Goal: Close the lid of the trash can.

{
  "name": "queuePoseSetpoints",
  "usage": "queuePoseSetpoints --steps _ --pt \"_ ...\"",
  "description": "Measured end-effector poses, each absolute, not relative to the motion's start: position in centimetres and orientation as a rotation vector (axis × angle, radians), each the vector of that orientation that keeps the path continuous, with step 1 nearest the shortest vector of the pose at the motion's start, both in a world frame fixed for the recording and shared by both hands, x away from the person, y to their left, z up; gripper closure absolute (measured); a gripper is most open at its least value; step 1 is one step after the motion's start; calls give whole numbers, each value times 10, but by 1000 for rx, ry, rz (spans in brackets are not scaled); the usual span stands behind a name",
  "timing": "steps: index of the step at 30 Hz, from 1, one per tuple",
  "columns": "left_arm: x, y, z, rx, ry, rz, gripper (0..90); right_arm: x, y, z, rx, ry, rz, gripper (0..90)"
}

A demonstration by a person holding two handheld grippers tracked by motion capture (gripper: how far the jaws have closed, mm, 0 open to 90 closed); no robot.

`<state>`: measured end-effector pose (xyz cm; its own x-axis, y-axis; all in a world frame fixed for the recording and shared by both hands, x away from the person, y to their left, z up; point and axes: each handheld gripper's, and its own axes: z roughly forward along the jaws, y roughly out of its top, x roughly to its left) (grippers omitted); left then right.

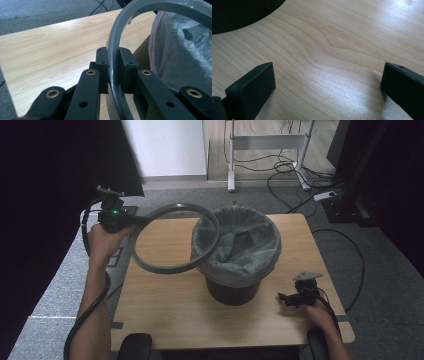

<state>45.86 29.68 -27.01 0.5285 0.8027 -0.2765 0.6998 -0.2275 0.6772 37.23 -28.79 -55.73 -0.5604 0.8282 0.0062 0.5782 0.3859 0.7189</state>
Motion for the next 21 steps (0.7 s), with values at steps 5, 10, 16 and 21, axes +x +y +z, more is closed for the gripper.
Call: queuePoseSetpoints --steps 5,10,16,21 --pt "464 279 -268 1994 1192 160 791 372 -288 -557 1223 2296 978 0" --pt "470 258 -268 2017 1150 140 791 372 -288 -557 1223 2296 978 0" --pt "479 231 -270 2046 1109 122 791 372 -288 -557 1223 2296 978 0" --pt "484 211 -271 2062 1081 113 791 372 -288 -557 1222 2296 978 0"
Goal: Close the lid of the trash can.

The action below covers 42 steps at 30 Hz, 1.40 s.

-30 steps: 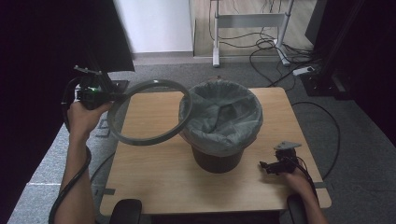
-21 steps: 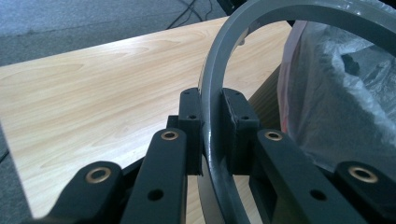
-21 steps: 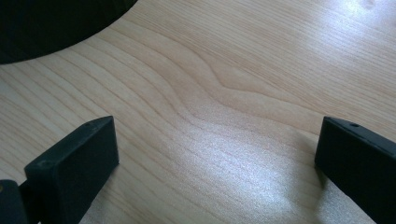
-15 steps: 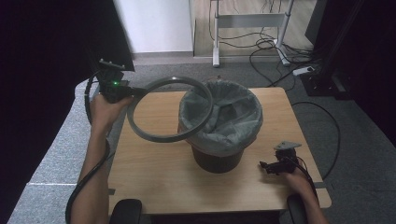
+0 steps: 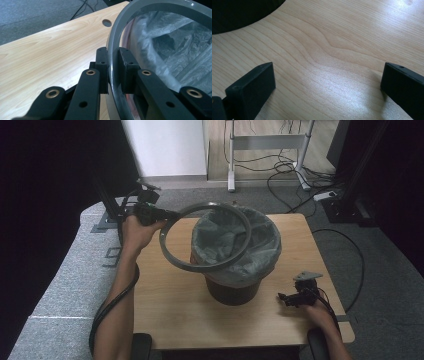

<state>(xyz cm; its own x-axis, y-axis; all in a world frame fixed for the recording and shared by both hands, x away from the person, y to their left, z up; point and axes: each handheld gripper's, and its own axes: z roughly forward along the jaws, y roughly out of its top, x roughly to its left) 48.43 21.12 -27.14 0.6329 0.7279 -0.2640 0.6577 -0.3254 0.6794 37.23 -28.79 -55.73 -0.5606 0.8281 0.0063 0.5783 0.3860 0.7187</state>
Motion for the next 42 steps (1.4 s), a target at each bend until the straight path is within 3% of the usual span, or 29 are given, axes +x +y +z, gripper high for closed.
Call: queuePoseSetpoints --steps 16,42 --pt "501 138 -274 2117 991 127 790 372 -288 -557 1223 2296 978 0" --pt "496 113 -279 2278 953 329 781 372 -288 -557 1223 2296 978 0"
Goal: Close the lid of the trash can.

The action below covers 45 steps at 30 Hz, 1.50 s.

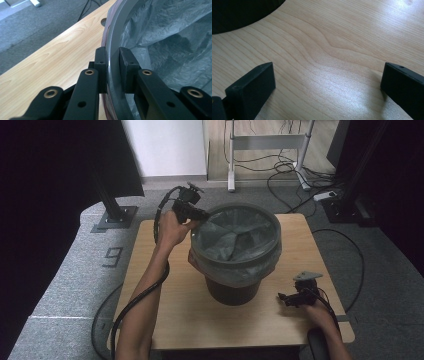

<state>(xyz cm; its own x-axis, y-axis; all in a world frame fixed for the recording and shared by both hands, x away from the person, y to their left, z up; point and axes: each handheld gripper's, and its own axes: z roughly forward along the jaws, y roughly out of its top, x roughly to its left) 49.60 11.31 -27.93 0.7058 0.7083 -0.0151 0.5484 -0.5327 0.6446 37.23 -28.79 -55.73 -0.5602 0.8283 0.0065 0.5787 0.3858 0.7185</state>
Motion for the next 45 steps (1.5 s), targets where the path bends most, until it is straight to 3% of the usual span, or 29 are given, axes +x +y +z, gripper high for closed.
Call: queuePoseSetpoints --steps 13,18,27,28,32,39,45 --pt "491 106 -281 2324 929 417 770 372 -288 -557 1222 2296 978 0" --pt "497 114 -283 2305 890 337 746 372 -288 -557 1222 2296 978 0" --pt "498 124 -284 2204 830 307 336 372 -288 -557 1223 2296 978 0" --pt "497 125 -284 2197 811 290 336 372 -288 -557 1223 2296 978 0" --pt "494 130 -281 2176 773 265 153 372 -288 -557 1223 2296 978 0" --pt "484 145 -277 2192 745 281 0 372 -288 -557 1222 2296 978 0" --pt "479 166 -273 2131 758 265 0 372 -288 -557 1223 2296 978 0"
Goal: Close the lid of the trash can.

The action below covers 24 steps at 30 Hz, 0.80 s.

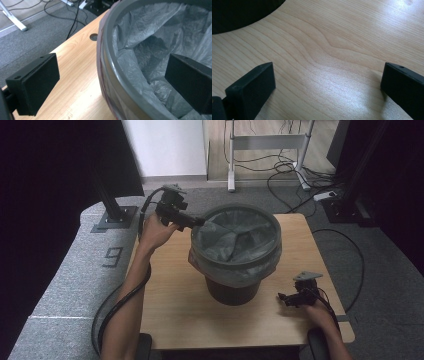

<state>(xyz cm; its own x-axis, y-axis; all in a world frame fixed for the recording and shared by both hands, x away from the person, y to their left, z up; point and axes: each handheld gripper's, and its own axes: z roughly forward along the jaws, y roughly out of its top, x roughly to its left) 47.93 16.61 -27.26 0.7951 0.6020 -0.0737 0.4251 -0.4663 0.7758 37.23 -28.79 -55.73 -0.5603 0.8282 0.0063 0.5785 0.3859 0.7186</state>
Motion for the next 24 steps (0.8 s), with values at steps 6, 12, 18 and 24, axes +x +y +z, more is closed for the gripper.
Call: queuePoseSetpoints --steps 6,12,18,24 --pt "474 185 -273 2091 804 291 0 372 -288 -557 1222 2296 978 0" --pt "467 203 -280 2090 834 340 0 372 -288 -557 1222 2297 976 0" --pt "461 221 -290 2081 860 364 0 372 -288 -557 1221 2298 976 0" --pt "455 238 -301 2065 888 377 0 372 -288 -557 1222 2298 976 0"
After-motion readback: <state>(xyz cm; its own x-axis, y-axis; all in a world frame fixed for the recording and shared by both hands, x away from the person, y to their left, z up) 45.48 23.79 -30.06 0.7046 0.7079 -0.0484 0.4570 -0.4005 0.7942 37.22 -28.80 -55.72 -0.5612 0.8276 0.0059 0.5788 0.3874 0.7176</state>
